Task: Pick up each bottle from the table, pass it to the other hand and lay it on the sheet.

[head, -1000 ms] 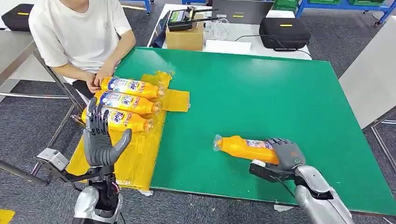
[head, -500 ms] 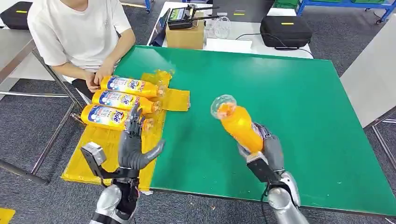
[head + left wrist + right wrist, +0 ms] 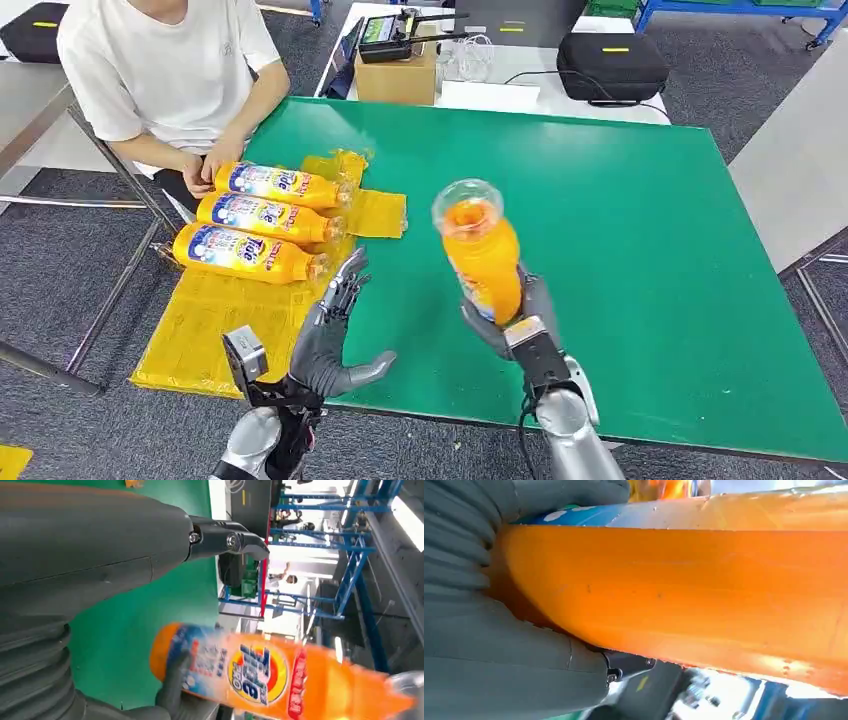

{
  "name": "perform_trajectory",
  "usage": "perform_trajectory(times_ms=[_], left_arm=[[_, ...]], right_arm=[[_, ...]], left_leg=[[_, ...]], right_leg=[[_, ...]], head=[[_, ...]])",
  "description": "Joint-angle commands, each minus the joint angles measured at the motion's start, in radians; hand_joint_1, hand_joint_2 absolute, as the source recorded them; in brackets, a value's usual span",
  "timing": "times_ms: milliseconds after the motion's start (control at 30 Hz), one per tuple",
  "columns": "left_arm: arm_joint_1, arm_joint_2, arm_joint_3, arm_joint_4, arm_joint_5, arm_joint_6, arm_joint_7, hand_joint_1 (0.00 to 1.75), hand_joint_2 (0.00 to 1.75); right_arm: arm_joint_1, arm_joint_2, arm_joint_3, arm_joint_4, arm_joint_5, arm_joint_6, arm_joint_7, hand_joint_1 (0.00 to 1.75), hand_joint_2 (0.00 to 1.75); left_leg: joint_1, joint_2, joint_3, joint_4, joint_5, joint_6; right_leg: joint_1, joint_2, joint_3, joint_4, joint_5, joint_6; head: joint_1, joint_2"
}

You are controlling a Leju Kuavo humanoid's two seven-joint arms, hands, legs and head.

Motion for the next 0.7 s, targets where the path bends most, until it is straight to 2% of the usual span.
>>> perform_trajectory(times_ms=[33,233,367,700], left_arm=[[-0.078,-0.003,0.005,0.076,0.013,0.031,0.019,0.00,1.75],[-0.092,-0.019,0.018,0.070,0.137,-0.029,0.059,0.00,1.75],[-0.084,-0.014,0.006,0.006,0.177,-0.042,0.037,0.00,1.75],[-0.057,0.018,-0.024,-0.072,0.215,-0.150,0.000,0.00,1.75]], right_arm=[[-0.095,0.049,0.230,0.137,0.100,-0.037,-0.028,1.75,1.75],[-0.125,0.053,0.316,0.188,0.144,-0.054,-0.025,1.75,1.75],[-0.135,0.059,0.347,0.232,0.129,-0.056,-0.017,1.75,1.75],[-0.149,0.050,0.344,0.268,0.119,-0.049,0.016,1.75,1.75]], left_leg=[[0.000,0.002,0.002,-0.002,0.000,0.002],[0.000,0.001,0.002,-0.002,0.000,0.003],[0.000,0.001,0.002,-0.002,0.000,0.002],[0.000,0.000,0.002,-0.002,0.000,0.002]], right_leg=[[0.001,0.002,0.001,-0.001,0.001,-0.005],[0.001,0.001,0.002,-0.002,0.001,-0.005],[0.001,0.001,0.001,-0.001,0.000,-0.004],[0.001,0.000,0.001,-0.002,0.000,-0.003]], head=[[0.000,0.000],[0.000,0.000],[0.001,0.000],[0.001,0.000]])
